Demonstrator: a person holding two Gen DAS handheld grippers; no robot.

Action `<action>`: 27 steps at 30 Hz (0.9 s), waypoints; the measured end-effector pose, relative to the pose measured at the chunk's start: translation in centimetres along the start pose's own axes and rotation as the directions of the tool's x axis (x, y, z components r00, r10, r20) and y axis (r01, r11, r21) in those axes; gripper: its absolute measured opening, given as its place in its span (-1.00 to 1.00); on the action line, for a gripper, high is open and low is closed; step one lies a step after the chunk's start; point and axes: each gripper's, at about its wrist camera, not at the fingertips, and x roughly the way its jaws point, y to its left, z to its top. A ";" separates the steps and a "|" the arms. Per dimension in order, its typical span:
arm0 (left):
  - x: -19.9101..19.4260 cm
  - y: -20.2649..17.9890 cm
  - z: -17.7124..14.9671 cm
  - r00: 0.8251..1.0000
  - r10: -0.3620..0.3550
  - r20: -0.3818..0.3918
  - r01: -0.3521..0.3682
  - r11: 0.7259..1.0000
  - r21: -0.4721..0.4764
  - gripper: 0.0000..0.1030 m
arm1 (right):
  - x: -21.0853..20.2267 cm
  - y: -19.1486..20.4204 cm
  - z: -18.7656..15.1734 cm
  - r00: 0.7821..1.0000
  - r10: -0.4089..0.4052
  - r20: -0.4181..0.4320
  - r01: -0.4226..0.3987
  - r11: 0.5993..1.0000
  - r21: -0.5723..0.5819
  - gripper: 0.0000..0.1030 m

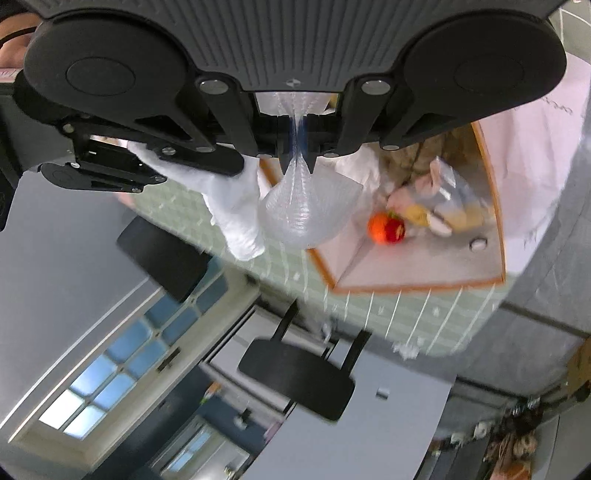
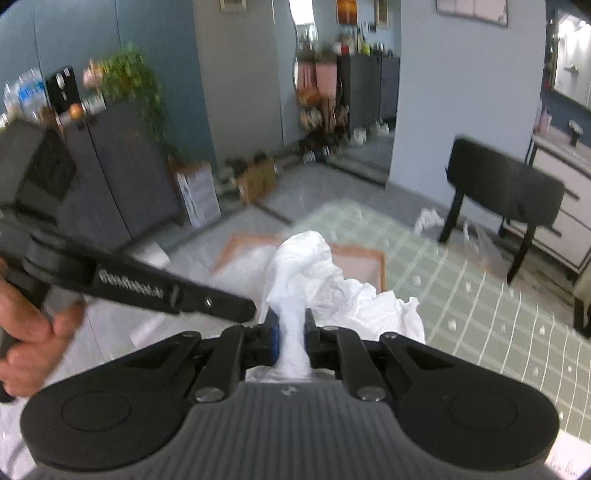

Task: Organize soft objects
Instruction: 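Open the right tool to drop the tissue into the orange box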

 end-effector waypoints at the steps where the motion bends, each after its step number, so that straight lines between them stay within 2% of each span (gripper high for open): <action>1: 0.8 0.2 -0.3 1.000 0.012 -0.015 -0.012 1.000 0.005 -0.94 | 1.1 -0.3 -0.8 1.000 -0.007 -0.027 0.007 1.000 -0.004 -0.84; 5: 3.4 0.2 -1.9 0.995 0.080 -0.063 -0.075 0.995 0.072 -0.93 | 3.9 -1.3 -2.9 0.995 -0.018 -0.096 0.017 1.000 -0.010 -0.84; 9: 5.0 -0.1 -3.2 0.982 0.163 -0.092 -0.148 0.977 0.153 -0.85 | 5.6 -1.5 -4.8 0.988 -0.028 -0.154 0.023 0.999 -0.035 -0.84; 13: 5.6 -0.4 -3.9 0.976 0.198 -0.093 -0.178 0.966 0.190 -0.83 | 6.9 -1.0 -5.8 0.983 -0.048 -0.176 0.037 0.997 -0.068 -0.84; 14: 5.5 -0.4 -3.9 0.975 0.200 -0.092 -0.180 0.965 0.191 -0.77 | 7.2 -0.9 -5.9 0.983 -0.051 -0.178 0.039 0.997 -0.072 -0.83; 15: 5.6 -0.4 -3.9 0.975 0.201 -0.090 -0.181 0.964 0.194 -0.57 | 7.5 -0.8 -6.0 0.981 -0.053 -0.184 0.040 0.997 -0.073 -0.80; 16: 5.5 -0.5 -3.9 0.975 0.206 -0.087 -0.185 0.962 0.201 -0.31 | 8.0 -0.7 -6.3 0.979 -0.056 -0.195 0.041 0.996 -0.076 -0.62; 18: 5.2 -1.2 -4.2 0.970 0.233 -0.070 -0.209 0.946 0.249 -0.10 | 8.6 -0.3 -6.5 0.972 -0.063 -0.225 0.042 0.995 -0.096 -0.40; 21: 5.0 -2.0 -4.2 0.960 0.277 -0.051 -0.250 0.921 0.298 -0.03 | 8.7 0.2 -7.2 0.968 -0.058 -0.242 0.032 0.994 -0.108 -0.39; 25: 4.2 -1.7 -4.0 0.967 0.248 -0.051 -0.227 0.939 0.260 -0.01 | 8.0 0.3 -7.3 0.970 -0.048 -0.237 0.025 0.994 -0.102 -0.38; 27: 3.8 -1.8 -4.1 0.968 0.248 -0.042 -0.229 0.938 0.261 -0.01 | 7.5 0.2 -7.2 0.972 -0.045 -0.230 0.023 0.995 -0.098 -0.38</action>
